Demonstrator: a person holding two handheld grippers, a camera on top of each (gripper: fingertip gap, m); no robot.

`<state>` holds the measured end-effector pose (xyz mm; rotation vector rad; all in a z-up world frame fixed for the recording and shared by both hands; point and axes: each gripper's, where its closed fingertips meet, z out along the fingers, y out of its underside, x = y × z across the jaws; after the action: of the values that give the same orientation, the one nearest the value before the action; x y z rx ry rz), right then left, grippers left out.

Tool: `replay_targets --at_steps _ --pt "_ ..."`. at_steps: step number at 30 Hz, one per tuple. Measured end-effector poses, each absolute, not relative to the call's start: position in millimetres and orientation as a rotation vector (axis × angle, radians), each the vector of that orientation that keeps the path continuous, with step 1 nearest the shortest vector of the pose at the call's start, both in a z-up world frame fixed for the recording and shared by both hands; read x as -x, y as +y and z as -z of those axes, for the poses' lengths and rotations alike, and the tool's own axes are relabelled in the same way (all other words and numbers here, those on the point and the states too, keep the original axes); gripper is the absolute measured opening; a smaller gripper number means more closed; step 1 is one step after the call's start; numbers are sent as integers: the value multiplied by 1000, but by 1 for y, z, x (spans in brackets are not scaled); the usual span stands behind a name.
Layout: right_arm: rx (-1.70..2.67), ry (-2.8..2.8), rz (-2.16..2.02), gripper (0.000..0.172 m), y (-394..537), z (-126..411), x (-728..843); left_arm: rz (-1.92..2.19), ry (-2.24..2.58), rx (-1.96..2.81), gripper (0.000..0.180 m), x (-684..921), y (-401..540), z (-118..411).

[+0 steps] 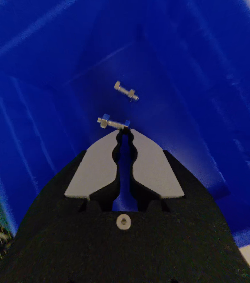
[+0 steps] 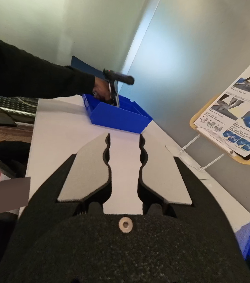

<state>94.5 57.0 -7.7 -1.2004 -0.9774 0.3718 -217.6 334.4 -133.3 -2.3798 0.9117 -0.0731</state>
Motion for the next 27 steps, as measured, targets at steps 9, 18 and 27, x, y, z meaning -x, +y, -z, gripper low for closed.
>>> replay_targets --at_steps 9,18,27 --pt "1236 -957 -432 35 65 21 -89 69 1027 2001 7 167 289 63" --pt "1424 -780 -775 37 81 33 -88 232 1243 1410 6 24 169 11" --pt "1644 -673 -1039 44 95 65 -91 348 1338 1107 6 -76 87 90"
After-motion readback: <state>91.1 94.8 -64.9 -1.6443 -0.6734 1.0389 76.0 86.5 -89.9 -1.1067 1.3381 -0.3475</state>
